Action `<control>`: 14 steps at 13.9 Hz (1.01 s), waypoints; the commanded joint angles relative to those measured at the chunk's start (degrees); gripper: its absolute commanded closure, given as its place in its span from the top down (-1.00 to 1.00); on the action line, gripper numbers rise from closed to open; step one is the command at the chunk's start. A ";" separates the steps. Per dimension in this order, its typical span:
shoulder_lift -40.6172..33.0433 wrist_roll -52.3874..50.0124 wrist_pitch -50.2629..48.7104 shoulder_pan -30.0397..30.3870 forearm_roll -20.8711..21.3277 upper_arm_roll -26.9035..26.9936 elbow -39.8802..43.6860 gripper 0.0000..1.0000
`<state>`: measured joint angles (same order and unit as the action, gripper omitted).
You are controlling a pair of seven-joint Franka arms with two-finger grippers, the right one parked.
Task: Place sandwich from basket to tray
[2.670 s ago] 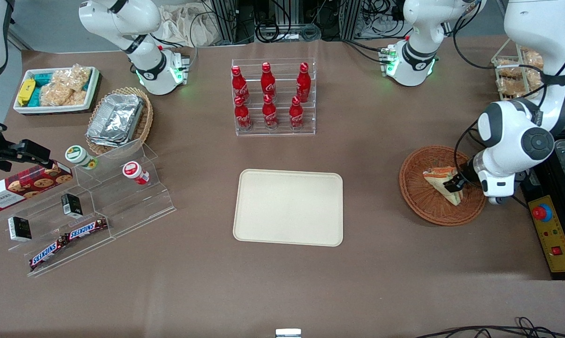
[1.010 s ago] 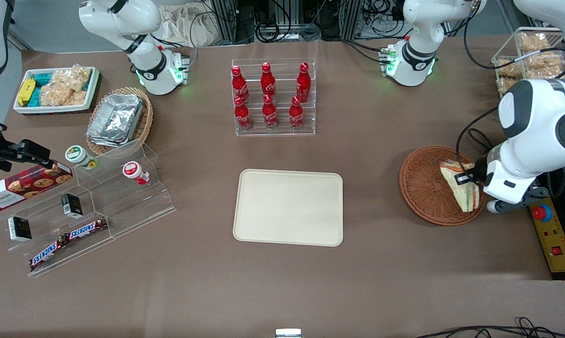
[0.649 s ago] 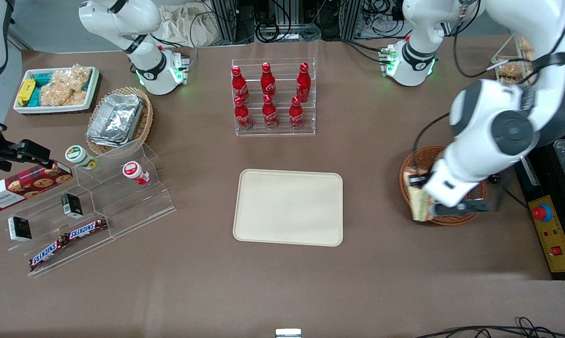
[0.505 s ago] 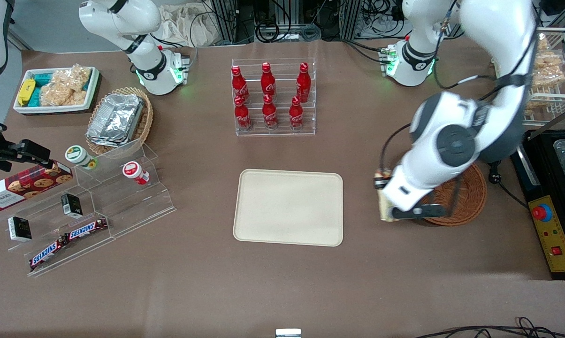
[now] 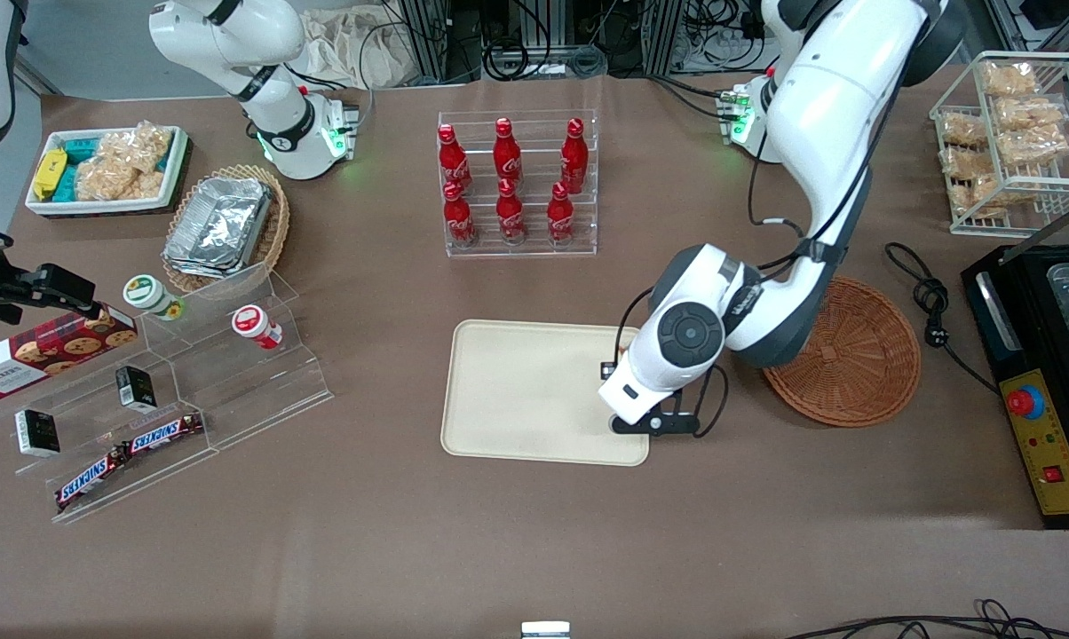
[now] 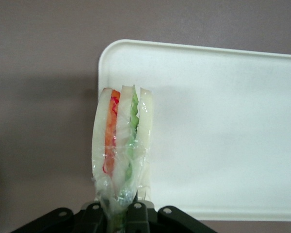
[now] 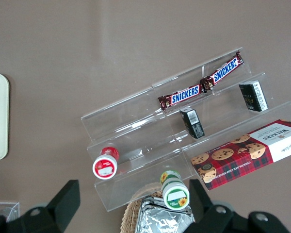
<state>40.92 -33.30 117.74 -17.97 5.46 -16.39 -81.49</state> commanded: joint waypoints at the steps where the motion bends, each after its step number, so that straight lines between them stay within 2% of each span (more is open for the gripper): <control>1: 3.19 -0.54 1.17 -1.19 2.18 0.48 2.48 -1.00; 3: 3.81 -0.54 2.31 -1.98 2.27 0.48 2.39 -0.95; 5: 3.82 -0.54 2.32 -1.90 2.18 0.48 1.52 -0.09; 6: 3.64 -0.63 2.32 -1.72 2.10 0.57 1.16 0.47; 7: 3.46 -0.72 1.88 -1.46 2.01 0.49 1.07 0.93; 10: 2.15 -1.76 1.44 -1.37 1.22 0.48 0.63 0.97; 14: -7.14 -1.77 -7.59 0.55 1.30 0.66 -1.55 0.97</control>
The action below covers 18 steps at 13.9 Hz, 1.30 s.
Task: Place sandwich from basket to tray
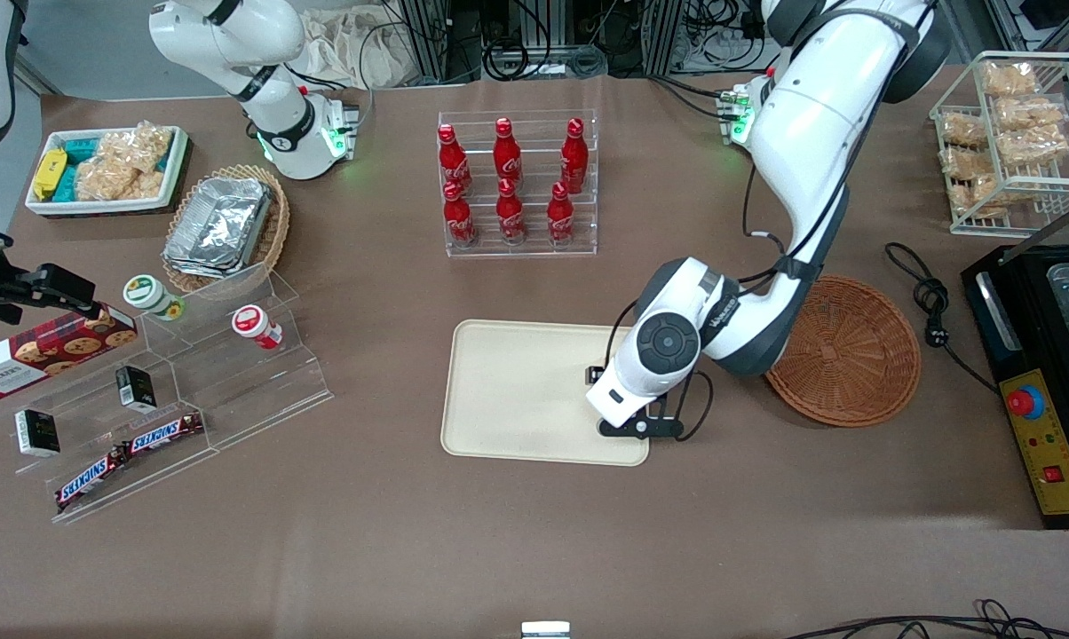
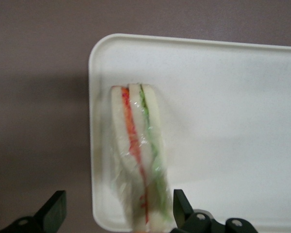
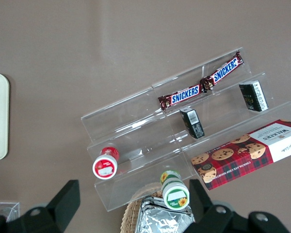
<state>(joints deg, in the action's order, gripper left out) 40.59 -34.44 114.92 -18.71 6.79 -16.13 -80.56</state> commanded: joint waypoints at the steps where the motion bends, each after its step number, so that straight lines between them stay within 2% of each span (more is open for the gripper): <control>1: -10.67 -0.19 -5.14 2.79 -0.02 0.40 -5.63 0.97; 5: -26.84 2.27 -5.06 8.16 -0.28 0.22 -19.43 0.97; 7: -32.04 2.36 -5.93 10.61 -0.37 0.22 -22.17 0.97; 9: -34.86 6.90 -10.75 14.38 -1.85 0.40 -20.96 0.97; 11: -35.93 14.45 -15.75 20.88 -5.98 0.40 -17.81 0.98; 14: -34.53 21.16 -23.32 27.48 -6.00 0.48 -10.69 0.98; 18: -33.03 23.98 -24.04 30.93 -5.20 0.48 -8.04 0.98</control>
